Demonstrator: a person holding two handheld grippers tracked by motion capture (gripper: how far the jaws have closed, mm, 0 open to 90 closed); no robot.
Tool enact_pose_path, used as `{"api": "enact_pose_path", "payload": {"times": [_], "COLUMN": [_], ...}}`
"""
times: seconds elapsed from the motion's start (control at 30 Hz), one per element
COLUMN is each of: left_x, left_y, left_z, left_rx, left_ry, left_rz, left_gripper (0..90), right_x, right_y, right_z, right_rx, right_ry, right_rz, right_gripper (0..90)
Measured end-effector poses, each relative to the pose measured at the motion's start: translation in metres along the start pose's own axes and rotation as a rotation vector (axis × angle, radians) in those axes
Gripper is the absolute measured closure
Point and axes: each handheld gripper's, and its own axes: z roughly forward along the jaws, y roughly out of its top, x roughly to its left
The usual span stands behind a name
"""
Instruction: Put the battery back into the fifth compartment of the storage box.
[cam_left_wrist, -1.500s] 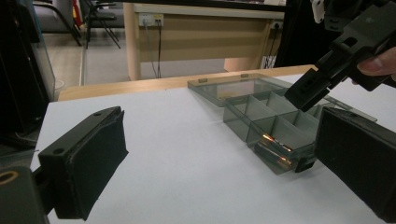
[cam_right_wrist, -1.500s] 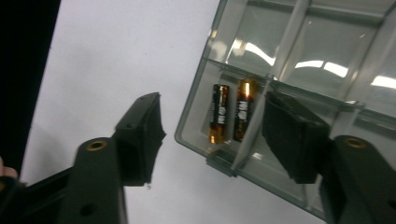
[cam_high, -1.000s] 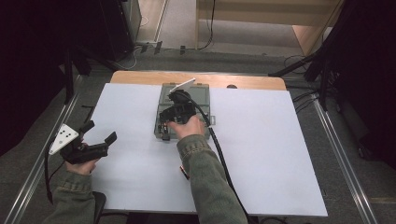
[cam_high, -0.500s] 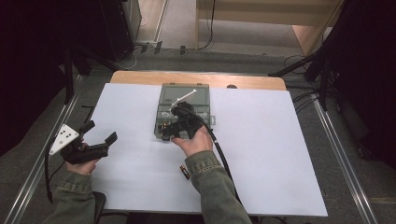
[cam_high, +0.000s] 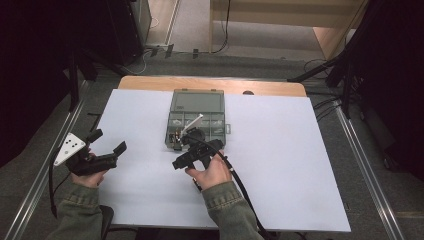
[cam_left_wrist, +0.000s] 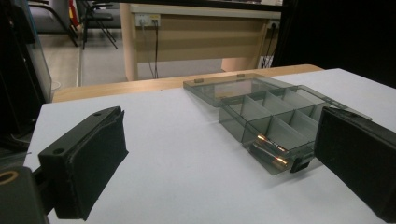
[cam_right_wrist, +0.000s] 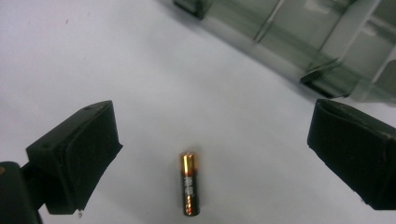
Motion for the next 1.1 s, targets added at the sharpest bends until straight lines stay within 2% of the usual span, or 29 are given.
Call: {"api": "enact_pose_path", "payload": {"times": [0.17,0.43,0.5,0.53,0.57,0.7,0.8,0.9,0.97,1.1], "left_x": [0.001,0.000,0.000,0.000,0.000,0.000,0.000,0.001,0.001,0.002], "left_y": [0.000,0.000,0.000,0.000,0.000,0.000,0.000,0.000,0.000,0.000], "left_z": [0.000,0.001,0.001,0.001,0.001,0.001,0.001,0.001,0.000,0.000], "left_rx": [-0.001,0.000,0.001,0.002,0.001,0.002,0.002,0.006,0.008,0.002], "left_ry": [0.001,-0.002,-0.002,-0.001,0.000,-0.002,-0.001,0.000,0.002,0.002], "left_rz": [-0.002,0.000,0.001,0.001,0.001,0.003,0.001,0.000,0.000,-0.002], "left_gripper": [2.6,2.6,2.6,2.6,2.6,2.6,2.6,2.6,2.6,2.6], "right_x": [0.009,0.015,0.016,0.016,0.016,0.014,0.012,0.011,0.010,0.009], "right_y": [-0.012,-0.032,-0.035,-0.036,-0.037,-0.039,-0.039,-0.039,-0.039,-0.039], "right_z": [0.009,0.028,0.031,0.032,0.033,0.036,0.036,0.036,0.036,0.037], "right_rx": [0.041,0.130,0.149,0.148,0.155,0.161,0.155,0.162,0.166,0.177], "right_ry": [0.002,0.010,0.008,0.016,0.026,0.004,-0.020,-0.003,0.003,0.009], "right_rz": [-0.055,-0.080,-0.088,-0.091,-0.082,-0.076,-0.059,-0.067,-0.068,-0.067], "right_gripper": [7.1,15.0,23.2,30.5,34.0,38.1,44.7,59.1,64.5,67.5]}}
